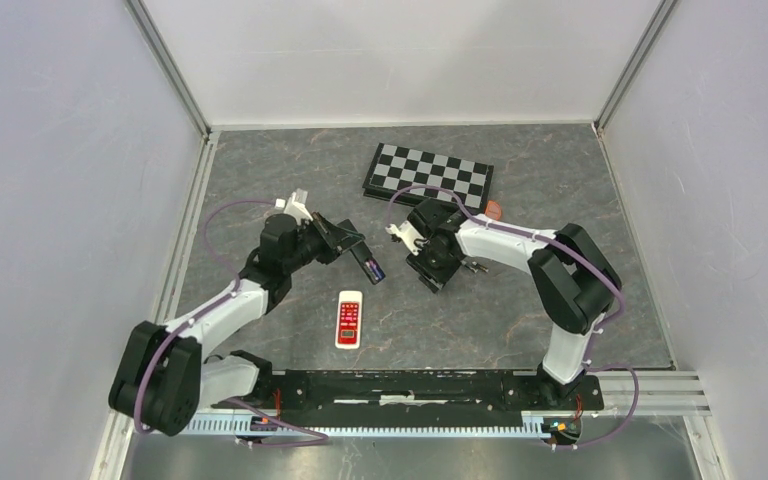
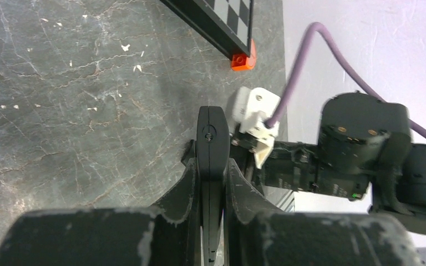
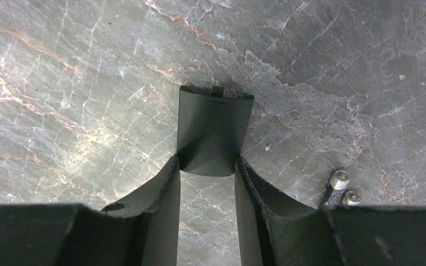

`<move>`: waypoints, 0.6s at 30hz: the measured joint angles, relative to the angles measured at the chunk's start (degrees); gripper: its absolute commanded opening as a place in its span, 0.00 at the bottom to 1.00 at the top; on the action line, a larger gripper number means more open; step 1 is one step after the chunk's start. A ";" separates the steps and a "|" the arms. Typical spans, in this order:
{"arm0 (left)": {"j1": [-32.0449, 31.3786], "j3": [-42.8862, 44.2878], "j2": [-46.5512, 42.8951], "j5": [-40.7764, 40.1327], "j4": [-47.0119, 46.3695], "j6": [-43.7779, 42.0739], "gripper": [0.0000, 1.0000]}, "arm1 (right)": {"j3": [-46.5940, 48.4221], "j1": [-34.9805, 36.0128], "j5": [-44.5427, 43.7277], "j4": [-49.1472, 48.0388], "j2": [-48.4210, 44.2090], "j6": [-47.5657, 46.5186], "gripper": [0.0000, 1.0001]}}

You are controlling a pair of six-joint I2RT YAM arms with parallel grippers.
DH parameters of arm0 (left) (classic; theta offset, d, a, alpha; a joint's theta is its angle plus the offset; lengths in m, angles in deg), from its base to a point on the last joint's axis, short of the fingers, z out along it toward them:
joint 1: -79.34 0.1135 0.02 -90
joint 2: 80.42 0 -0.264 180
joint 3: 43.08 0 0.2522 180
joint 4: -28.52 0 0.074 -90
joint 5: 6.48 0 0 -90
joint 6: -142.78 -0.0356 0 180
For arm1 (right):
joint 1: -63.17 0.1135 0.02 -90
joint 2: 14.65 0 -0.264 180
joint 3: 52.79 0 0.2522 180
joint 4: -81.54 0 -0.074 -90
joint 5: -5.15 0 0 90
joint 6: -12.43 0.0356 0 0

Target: Load the batteries into the remote control

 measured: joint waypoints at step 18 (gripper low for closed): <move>-4.85 -0.07 19.52 -1.31 -14.45 -0.26 0.02 | -5.70 0.11 9.44 -6.51 -9.40 4.20 0.28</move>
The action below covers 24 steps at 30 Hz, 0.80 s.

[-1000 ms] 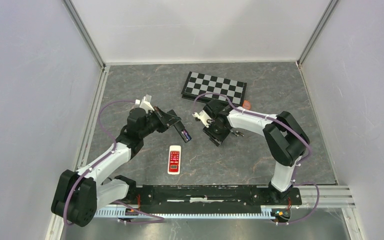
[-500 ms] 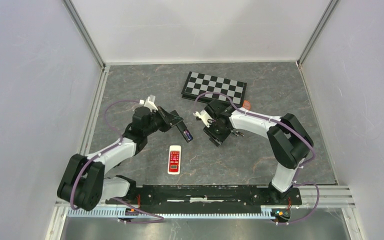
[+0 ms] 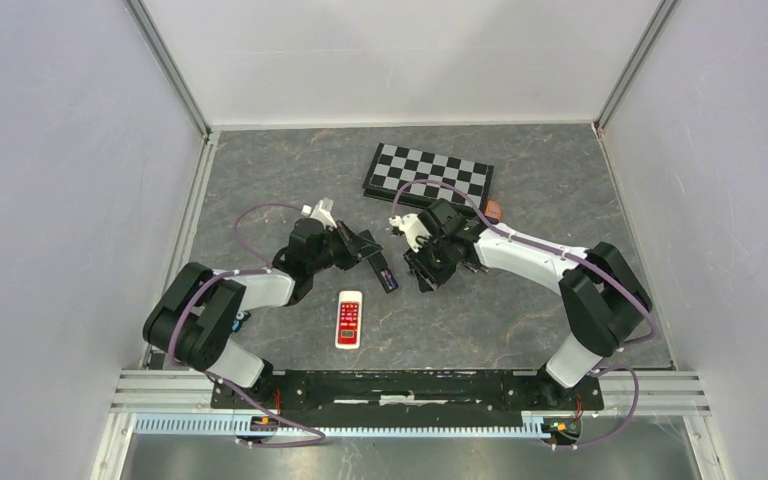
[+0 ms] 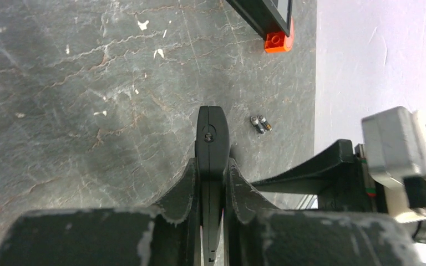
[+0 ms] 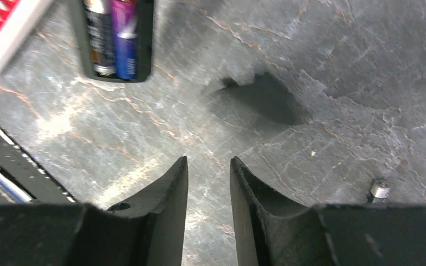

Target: Load the batteries into the remote control

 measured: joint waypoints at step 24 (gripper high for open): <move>-1.57 -1.57 3.61 -11.56 -5.49 -2.10 0.02 | 0.98 -0.35 -18.29 -17.88 0.46 10.91 0.68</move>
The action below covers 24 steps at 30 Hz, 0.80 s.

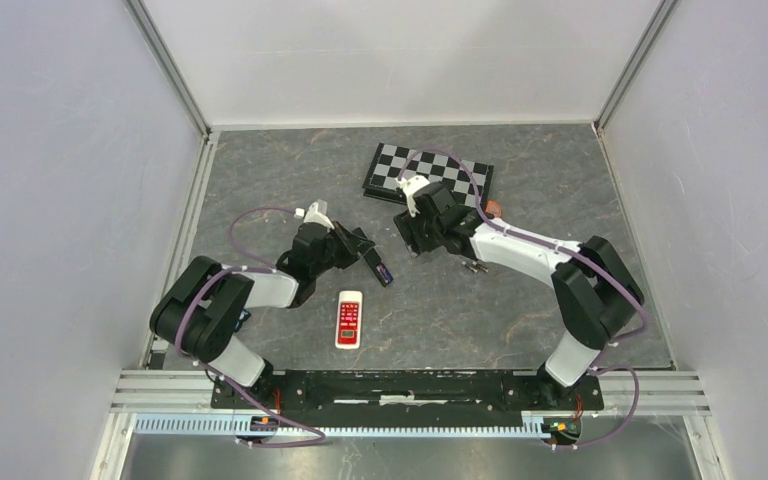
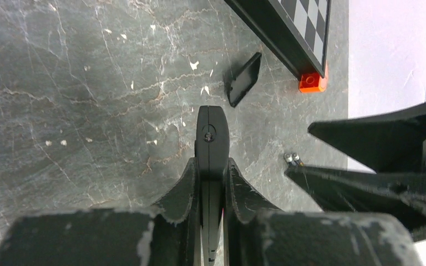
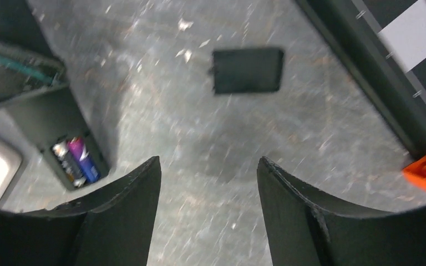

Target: Load the batteries into the remote control

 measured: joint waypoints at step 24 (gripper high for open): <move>-7.34 -1.79 11.15 -11.52 -10.27 21.31 0.46 | 9.92 -7.74 -1.14 -9.51 17.75 -5.11 0.34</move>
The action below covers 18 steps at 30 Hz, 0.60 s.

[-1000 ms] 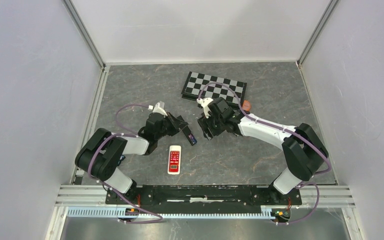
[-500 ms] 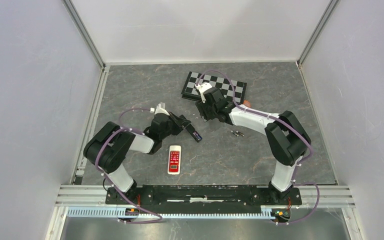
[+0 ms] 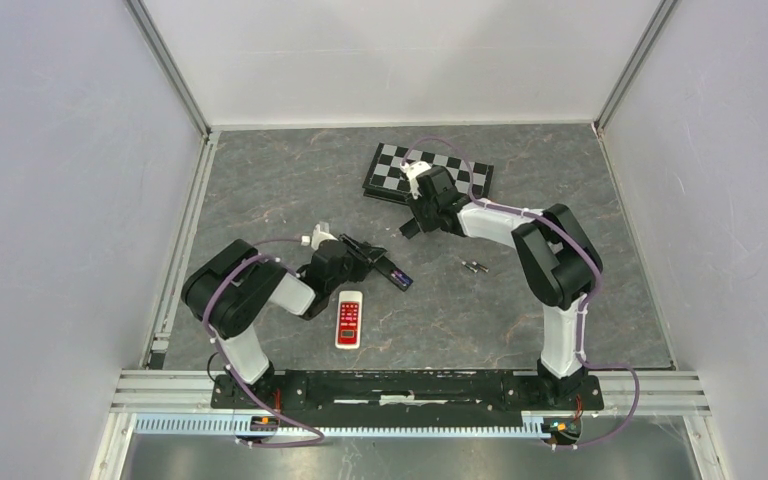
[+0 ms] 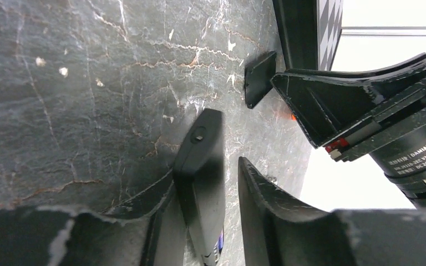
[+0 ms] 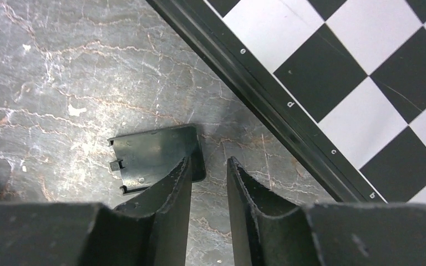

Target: Load the batteries into the remote control

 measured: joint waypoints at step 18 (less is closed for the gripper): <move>-1.42 4.33 -10.08 -0.13 21.90 8.50 0.89 | 3.61 -0.31 4.52 0.92 3.58 -5.90 0.00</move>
